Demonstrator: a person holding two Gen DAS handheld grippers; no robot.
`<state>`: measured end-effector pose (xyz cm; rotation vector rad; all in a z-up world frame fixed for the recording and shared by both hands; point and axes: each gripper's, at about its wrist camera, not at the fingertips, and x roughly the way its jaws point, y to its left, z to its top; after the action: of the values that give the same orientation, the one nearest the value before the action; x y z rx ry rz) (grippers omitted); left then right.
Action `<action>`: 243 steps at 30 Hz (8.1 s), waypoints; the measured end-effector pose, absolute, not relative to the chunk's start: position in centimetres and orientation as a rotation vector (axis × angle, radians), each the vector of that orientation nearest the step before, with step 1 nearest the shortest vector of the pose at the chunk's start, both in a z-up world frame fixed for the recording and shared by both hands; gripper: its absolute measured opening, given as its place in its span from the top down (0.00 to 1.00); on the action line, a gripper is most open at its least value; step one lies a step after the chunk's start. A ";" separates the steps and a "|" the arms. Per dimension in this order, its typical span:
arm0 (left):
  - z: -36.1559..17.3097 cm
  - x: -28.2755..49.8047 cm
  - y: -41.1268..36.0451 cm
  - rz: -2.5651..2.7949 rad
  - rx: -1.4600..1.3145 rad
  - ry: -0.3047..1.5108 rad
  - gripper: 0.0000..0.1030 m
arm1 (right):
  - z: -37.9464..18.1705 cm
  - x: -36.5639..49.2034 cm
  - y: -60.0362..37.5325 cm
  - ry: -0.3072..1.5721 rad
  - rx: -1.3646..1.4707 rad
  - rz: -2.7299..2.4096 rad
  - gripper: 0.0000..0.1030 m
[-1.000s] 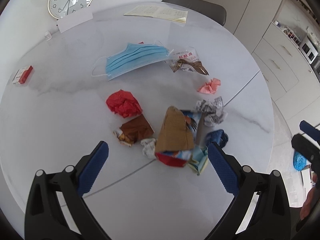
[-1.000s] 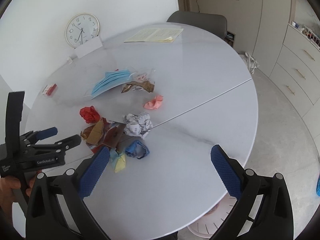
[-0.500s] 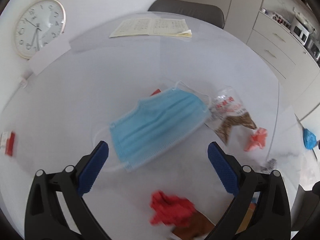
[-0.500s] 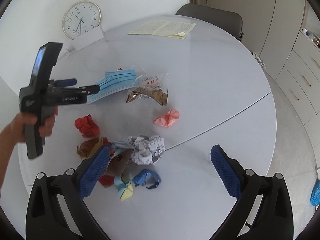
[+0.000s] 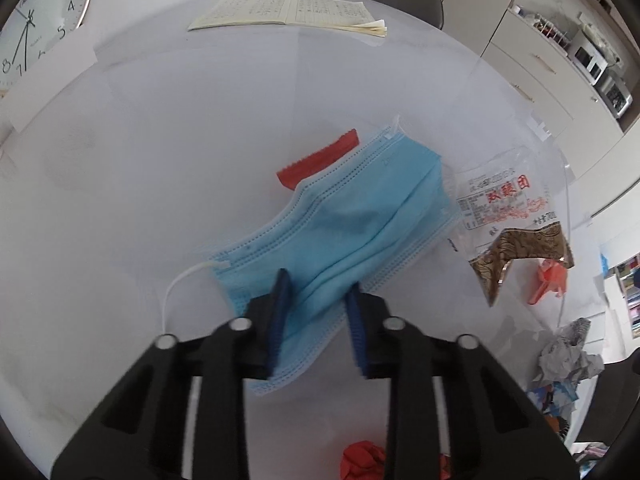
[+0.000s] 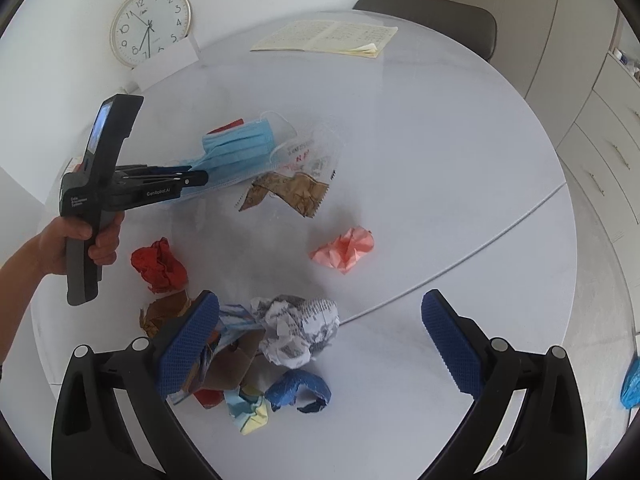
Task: Collect trash
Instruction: 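Grasp the blue face mask with the left tool while the right tool grasps the snack bag, then carry the mask and snack bag to the wastebasket and release both, then return both tools over the table toward the red wrappers, then grasp the crumpled red tissue with the left tool while the right tool grasps the red wrapper, then carry the red tissue and red wrapper to the wastebasket and release them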
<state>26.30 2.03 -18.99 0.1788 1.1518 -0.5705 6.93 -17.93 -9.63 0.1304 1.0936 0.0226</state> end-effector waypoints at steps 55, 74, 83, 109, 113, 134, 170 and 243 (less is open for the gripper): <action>-5.8 7.7 4.7 -0.513 -0.027 1.007 0.94 | -8.7 9.2 -21.2 1.072 0.162 0.211 0.32; -9.8 -8.4 -18.3 -1.087 0.334 1.126 0.94 | -9.2 -19.4 -37.7 1.096 0.462 -0.314 0.29; -15.2 -12.0 -26.3 -1.149 0.492 1.238 0.94 | -11.4 -24.0 -42.0 1.080 0.541 -0.426 0.29; -11.7 -10.5 -23.8 -0.972 0.381 1.238 0.12 | -14.3 -24.9 -42.2 1.126 0.566 -0.352 0.29; -9.4 -8.6 -20.8 -0.892 0.288 1.227 0.09 | -15.7 -23.7 -40.7 1.157 0.561 -0.308 0.26; -5.3 -2.6 -4.0 -0.461 0.076 1.131 0.08 | -10.2 -17.4 -35.4 1.107 0.479 -0.252 0.02; -17.1 12.6 4.9 0.018 -0.154 1.268 0.08 | -4.3 -1.0 -20.4 1.040 0.252 0.052 0.02; -6.4 2.5 0.7 -0.333 0.020 1.146 0.63 | -4.1 0.1 -21.3 0.985 0.323 0.163 0.67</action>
<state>2.50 0.71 -6.40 0.0200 1.1462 -0.3333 0.05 -21.31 -4.12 0.3231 0.9850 0.1628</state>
